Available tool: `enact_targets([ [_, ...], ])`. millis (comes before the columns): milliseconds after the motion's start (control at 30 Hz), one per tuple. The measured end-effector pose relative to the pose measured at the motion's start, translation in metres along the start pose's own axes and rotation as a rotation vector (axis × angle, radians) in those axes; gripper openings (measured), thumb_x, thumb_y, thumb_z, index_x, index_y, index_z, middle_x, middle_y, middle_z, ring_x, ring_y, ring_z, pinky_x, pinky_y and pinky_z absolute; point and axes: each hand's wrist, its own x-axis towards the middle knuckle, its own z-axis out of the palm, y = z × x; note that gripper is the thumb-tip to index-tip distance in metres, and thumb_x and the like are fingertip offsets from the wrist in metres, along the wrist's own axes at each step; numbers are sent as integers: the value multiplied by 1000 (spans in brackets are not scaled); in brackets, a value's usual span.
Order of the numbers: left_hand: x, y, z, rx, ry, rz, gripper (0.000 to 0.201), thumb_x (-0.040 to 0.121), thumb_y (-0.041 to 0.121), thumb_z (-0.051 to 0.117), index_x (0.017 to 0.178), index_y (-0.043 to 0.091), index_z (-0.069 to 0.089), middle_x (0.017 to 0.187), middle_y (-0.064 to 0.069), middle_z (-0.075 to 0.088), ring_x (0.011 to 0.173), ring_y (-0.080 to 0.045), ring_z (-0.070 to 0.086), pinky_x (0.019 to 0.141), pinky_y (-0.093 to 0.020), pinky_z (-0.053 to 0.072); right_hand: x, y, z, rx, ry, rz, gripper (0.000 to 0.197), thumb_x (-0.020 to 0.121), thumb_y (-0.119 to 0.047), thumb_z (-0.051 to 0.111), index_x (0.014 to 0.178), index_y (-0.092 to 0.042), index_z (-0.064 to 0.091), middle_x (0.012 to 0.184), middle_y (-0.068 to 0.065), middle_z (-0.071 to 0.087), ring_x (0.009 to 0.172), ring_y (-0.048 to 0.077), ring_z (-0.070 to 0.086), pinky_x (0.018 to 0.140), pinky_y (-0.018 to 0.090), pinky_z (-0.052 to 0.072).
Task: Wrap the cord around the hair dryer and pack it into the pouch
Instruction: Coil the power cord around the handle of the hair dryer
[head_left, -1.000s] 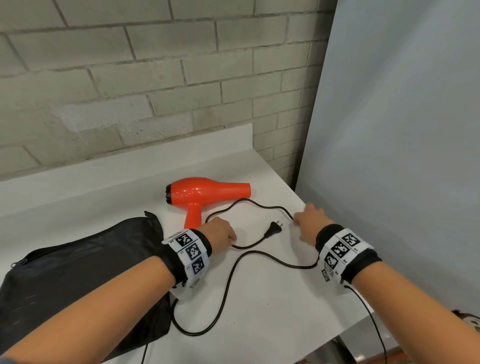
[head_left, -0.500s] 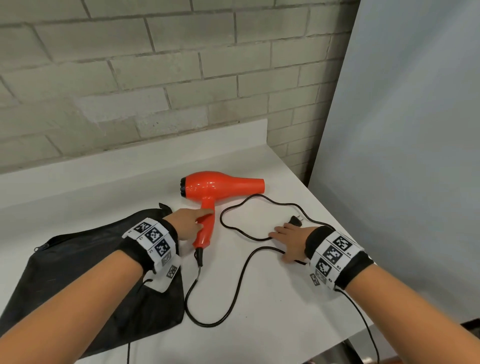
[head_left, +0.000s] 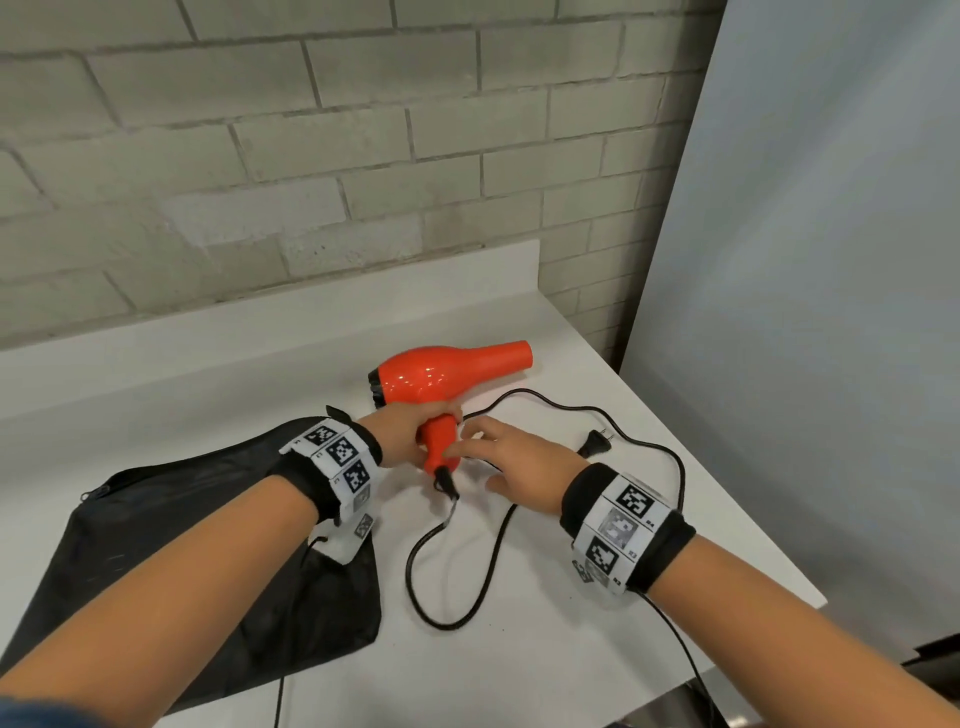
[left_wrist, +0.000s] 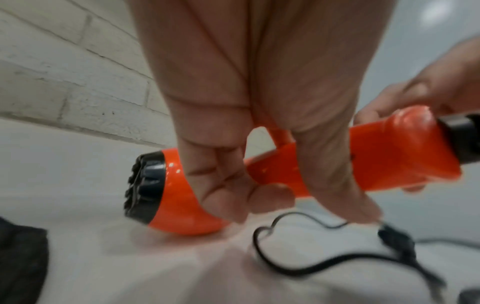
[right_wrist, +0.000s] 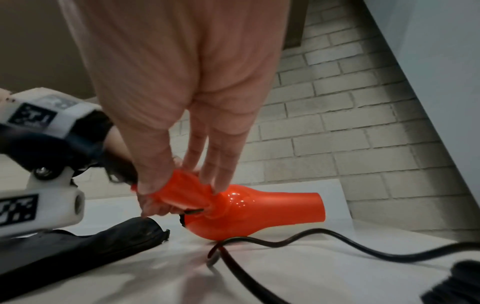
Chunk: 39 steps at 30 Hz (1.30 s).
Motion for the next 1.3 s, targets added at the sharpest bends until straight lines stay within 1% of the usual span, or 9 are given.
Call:
enact_targets([
  [133, -9, 7, -11, -170, -23, 89, 58, 76, 13, 71, 121, 39, 46, 78, 19, 53, 65, 3, 51, 61, -6, 38, -3, -7, -8, 90, 171, -154, 48, 82, 3, 58, 126, -15, 54, 134, 7, 43, 117, 14, 45, 90, 8, 27],
  [267, -21, 15, -13, -319, -47, 176, 47, 77, 17, 70, 87, 59, 51, 57, 23, 53, 53, 2, 46, 57, -16, 39, -5, -15, -22, 138, 320, -266, 32, 80, -2, 63, 112, -4, 63, 114, 14, 59, 103, 22, 56, 90, 22, 44],
  [367, -32, 26, -18, -430, 41, 230, 40, 78, 10, 69, 85, 48, 58, 62, 24, 57, 59, 4, 50, 63, -8, 39, -5, -20, -34, 184, 404, -269, 31, 83, -8, 59, 114, -4, 61, 106, 12, 61, 94, 13, 54, 87, 7, 37],
  [467, -38, 34, -20, -435, 229, 272, 25, 66, 40, 71, 80, 56, 59, 86, 8, 57, 74, -1, 53, 75, -5, 39, -5, -22, -49, 224, 467, -200, 32, 86, -18, 51, 113, -4, 61, 105, 9, 61, 94, 15, 56, 82, 7, 38],
  [600, -35, 42, -17, -596, 326, 270, 28, 73, 24, 73, 99, 27, 65, 101, -1, 69, 94, -14, 65, 90, -30, 49, -4, -21, -63, 284, 472, -104, 24, 90, -7, 53, 111, -9, 63, 104, 5, 63, 92, 13, 58, 77, 6, 42],
  [800, -29, 50, -21, -628, 509, 170, 24, 83, 18, 63, 107, 16, 61, 97, -2, 68, 83, -14, 66, 83, -29, 52, -19, -24, -77, 639, 441, 88, 27, 100, -20, 29, 106, -17, 56, 93, -7, 60, 80, 16, 59, 79, 32, 49],
  [1033, -26, 49, -23, -556, 570, 184, 29, 83, 25, 62, 112, 21, 56, 100, 0, 66, 90, -18, 66, 82, -28, 51, -27, -49, -74, 695, 263, 81, 15, 91, -16, 54, 105, -22, 51, 74, 2, 63, 69, 14, 65, 77, 23, 50],
  [1167, -25, 48, -25, -681, 654, 280, 45, 78, 26, 59, 122, 25, 48, 102, 8, 62, 102, -15, 61, 93, -28, 47, -26, -54, -80, 562, 571, 128, 15, 95, -10, 44, 95, -13, 59, 58, -10, 46, 40, -2, 45, 45, 7, 34],
  [1300, -30, 46, -33, -731, 526, 351, 35, 88, 1, 52, 112, 26, 50, 101, 9, 60, 103, -13, 57, 98, -28, 43, -25, -46, -108, 8, 820, 134, 23, 95, -16, 43, 104, -10, 64, 74, 3, 64, 66, 6, 61, 62, 19, 46],
])
